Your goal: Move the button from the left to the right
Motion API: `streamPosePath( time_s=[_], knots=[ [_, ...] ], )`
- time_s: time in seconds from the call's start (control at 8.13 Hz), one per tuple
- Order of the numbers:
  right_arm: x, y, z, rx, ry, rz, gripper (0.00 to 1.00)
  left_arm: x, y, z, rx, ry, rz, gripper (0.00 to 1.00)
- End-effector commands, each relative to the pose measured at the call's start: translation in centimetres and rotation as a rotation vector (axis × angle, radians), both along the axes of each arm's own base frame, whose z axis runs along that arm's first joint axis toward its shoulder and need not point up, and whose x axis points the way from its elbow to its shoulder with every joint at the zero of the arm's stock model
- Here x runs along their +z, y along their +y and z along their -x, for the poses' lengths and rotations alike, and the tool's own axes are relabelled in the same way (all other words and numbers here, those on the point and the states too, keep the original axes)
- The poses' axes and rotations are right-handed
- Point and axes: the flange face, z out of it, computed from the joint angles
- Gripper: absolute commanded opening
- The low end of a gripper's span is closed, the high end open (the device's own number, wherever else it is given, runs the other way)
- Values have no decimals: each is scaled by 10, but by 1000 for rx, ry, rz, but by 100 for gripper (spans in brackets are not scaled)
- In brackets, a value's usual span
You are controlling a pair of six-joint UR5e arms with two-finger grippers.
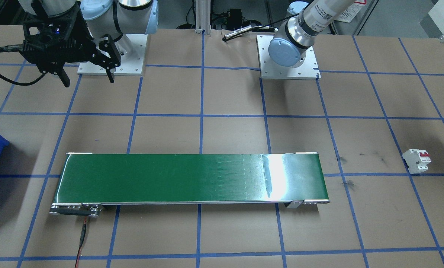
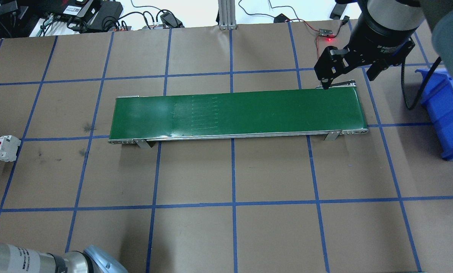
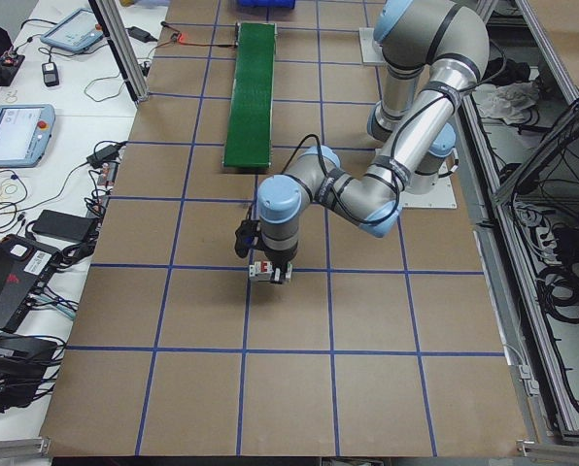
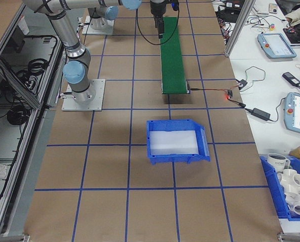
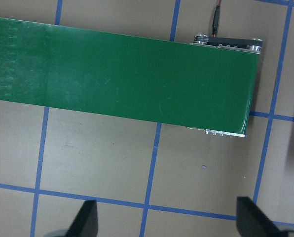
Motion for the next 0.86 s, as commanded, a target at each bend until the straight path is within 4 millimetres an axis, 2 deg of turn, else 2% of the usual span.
streamPosePath(
  time_s=[0.0,0.12,0.25,0.37,0.49,0.61,0.74],
  knots=[
    [0,0,0,0,0,2,100,5,-75,144,47,63,23,0],
    [0,0,0,0,0,2,100,1,-97,196,81,72,18,0],
    [0,0,0,-2,1,0,100,13,-107,240,144,62,35,0],
    [0,0,1,0,15,1,100,30,-110,294,219,55,60,0],
    [0,0,1,-1,11,1,100,29,-110,352,282,62,64,0],
    [3,1,1,-5,3,8,100,17,-110,397,280,63,49,0],
    [4,1,0,-2,6,10,100,5,-114,423,297,65,86,0]
  ],
)
